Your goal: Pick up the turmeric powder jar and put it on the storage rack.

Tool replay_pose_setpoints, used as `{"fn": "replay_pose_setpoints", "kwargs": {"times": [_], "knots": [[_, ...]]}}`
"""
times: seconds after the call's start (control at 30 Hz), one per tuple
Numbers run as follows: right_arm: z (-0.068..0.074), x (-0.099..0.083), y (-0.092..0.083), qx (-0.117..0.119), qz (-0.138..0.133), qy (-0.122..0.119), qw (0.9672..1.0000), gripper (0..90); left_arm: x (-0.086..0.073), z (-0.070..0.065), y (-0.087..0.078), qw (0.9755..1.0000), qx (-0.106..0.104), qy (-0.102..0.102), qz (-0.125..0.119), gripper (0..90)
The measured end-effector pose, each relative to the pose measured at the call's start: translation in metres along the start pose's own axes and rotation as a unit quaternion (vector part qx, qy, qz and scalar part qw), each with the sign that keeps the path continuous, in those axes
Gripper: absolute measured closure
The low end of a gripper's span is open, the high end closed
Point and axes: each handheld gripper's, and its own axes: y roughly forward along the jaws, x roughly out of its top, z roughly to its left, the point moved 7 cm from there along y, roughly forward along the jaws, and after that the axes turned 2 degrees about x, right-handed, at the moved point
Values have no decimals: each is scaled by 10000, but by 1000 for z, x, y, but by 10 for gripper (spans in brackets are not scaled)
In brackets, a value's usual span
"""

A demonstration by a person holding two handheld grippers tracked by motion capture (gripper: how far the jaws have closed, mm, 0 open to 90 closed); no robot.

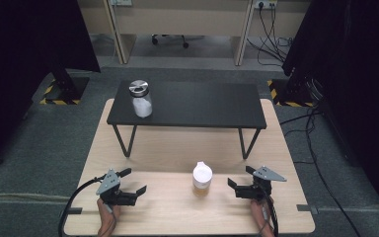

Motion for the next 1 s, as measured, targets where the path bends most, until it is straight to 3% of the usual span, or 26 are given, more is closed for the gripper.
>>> {"fn": "replay_pose_setpoints", "kwargs": {"times": [1.0], "knots": [[1, 1, 1, -6, 44, -39, 10000, 12, 0, 0, 0, 10000, -16, -10, 0, 50]]}}
